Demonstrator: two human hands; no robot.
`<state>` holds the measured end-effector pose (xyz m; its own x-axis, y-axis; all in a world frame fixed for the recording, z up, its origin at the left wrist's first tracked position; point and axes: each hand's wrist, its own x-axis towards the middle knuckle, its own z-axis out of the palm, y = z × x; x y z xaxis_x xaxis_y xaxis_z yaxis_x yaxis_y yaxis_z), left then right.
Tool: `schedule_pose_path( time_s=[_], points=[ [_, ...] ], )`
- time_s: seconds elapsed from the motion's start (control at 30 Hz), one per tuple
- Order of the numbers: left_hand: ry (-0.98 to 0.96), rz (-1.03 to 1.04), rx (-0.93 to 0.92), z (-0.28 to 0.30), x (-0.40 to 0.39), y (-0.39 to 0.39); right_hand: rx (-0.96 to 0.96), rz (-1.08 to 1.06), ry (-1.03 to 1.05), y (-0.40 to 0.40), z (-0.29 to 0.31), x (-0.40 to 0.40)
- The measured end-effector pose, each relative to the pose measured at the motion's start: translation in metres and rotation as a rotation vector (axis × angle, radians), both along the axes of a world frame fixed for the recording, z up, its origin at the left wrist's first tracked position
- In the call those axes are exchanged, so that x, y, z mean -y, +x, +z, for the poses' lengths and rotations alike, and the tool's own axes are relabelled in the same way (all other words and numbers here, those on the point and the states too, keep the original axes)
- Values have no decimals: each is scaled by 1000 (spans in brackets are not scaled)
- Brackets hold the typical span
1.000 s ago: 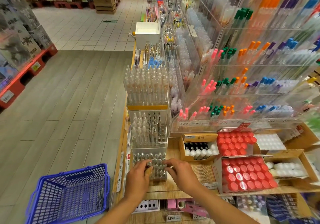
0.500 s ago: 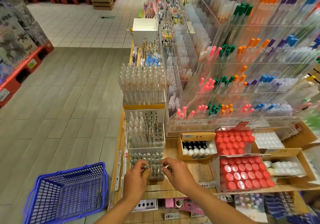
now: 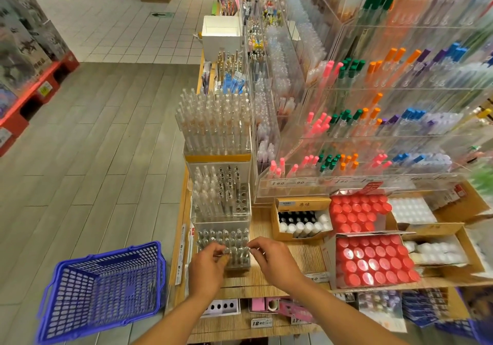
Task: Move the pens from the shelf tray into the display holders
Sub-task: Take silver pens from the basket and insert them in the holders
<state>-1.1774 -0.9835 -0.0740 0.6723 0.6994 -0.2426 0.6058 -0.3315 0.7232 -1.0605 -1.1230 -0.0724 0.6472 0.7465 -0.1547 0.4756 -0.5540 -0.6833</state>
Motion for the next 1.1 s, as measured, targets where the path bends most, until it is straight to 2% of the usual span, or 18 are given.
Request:
schedule_pose_path(
  time_s=[0.2,0.37,0.57,0.67,0.73,0.83,1.1],
  points=[
    [-52,65,-9,2,-1,3,-55,0,-2,-4,-5,6],
    [-81,63,-36,3,1,-2,-171,-111,6,-4,-7,9],
    [-169,79,0,3,-5,-30,-463,-221,34,-16,5,6],
    [-290,170,25,4,-15,-49,-625,-279,102,-31,10,0],
    [-426,276,57,2,-25,-67,-719,-299,138,-45,12,-7],
    [-593,390,119,-2,-44,-103,-739,-263,131,-67,12,-19],
    [-716,603,162,-8,-92,-253,-737,-242,51,-154,10,-77]
  ],
)
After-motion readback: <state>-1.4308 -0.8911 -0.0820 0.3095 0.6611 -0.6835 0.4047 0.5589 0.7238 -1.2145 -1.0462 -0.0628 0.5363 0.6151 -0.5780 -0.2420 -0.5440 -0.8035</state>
